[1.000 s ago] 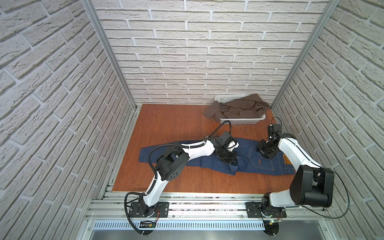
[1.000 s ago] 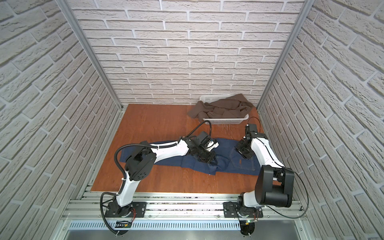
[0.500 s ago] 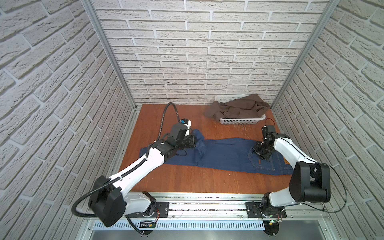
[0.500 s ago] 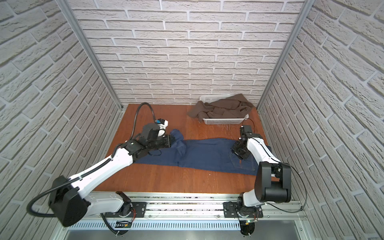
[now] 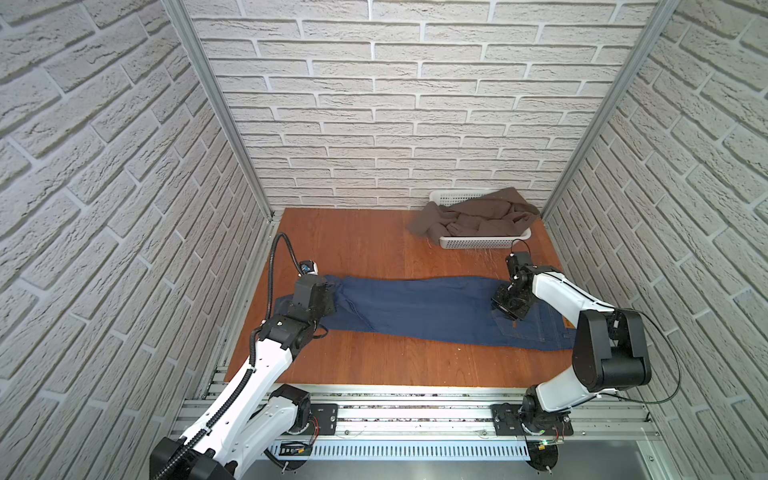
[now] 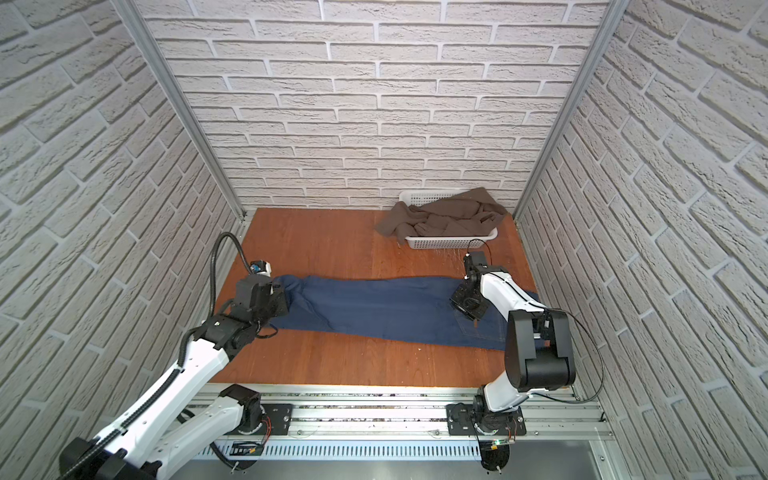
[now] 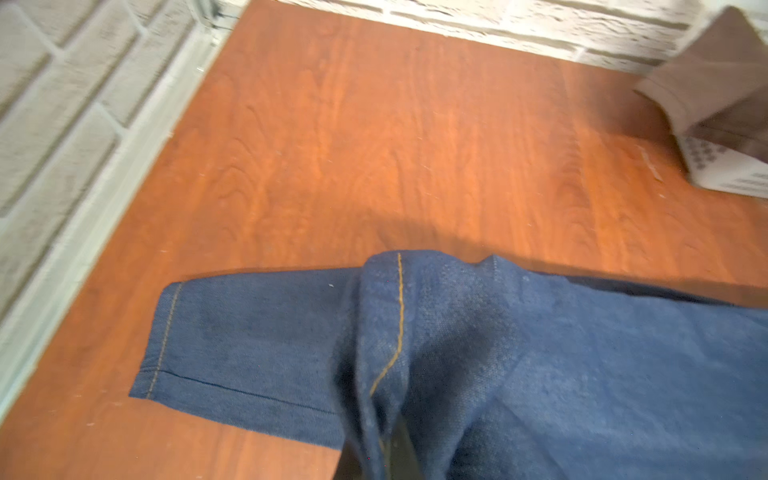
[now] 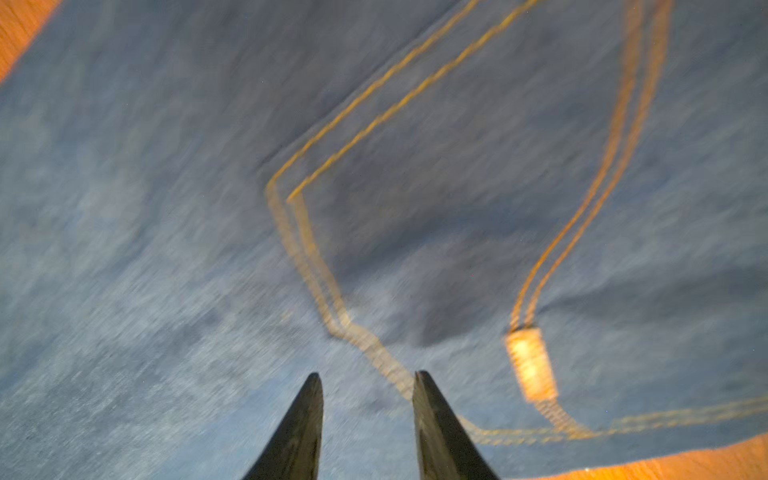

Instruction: Fold and stack the trousers

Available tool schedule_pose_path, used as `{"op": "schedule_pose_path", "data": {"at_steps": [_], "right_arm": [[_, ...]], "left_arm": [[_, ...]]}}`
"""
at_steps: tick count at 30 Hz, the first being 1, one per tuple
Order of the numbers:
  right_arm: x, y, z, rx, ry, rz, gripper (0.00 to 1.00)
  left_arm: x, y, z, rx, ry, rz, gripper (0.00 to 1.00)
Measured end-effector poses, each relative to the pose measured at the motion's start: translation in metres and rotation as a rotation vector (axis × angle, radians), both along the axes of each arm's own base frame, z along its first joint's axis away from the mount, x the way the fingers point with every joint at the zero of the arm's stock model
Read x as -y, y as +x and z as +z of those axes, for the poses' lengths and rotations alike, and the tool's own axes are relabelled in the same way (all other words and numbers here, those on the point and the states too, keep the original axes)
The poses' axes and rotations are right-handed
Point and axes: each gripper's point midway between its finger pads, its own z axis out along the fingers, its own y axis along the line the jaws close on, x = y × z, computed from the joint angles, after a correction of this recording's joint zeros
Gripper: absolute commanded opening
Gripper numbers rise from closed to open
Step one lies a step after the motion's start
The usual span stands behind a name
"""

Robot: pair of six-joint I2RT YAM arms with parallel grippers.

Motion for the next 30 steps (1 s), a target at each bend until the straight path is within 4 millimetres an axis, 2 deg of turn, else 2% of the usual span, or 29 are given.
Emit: {"op": "schedule_pose_path", "data": {"at_steps": [4, 10, 15, 21, 27, 30], "right_arm": [[-0.003, 0.000, -0.003, -0.008, 0.000, 0.009, 0.38], [-0.003, 0.000, -0.012, -0.032, -0.004, 0.009, 0.38], [-0.001, 0.001, -0.027, -0.078, -0.014, 0.009, 0.34], [0.002, 0.007, -0.028, -0.088, -0.028, 0.009, 0.34], [0.002, 0.008, -0.029, -0.102, -0.030, 0.009, 0.34], [0.002, 0.008, -0.029, -0.107, -0.030, 0.010, 0.34]], "left_arm": [[-0.018, 0.005, -0.011, -0.043, 0.057, 0.057, 0.14], [-0.034, 0.008, -0.025, -0.096, 0.106, 0.103, 0.20], [-0.042, 0.010, -0.025, -0.101, 0.111, 0.133, 0.18], [-0.058, 0.012, -0.018, -0.090, 0.135, 0.197, 0.12], [-0.086, 0.014, -0.006, -0.083, 0.219, 0.309, 0.10], [-0.106, 0.013, -0.005, -0.093, 0.263, 0.374, 0.15]]}}
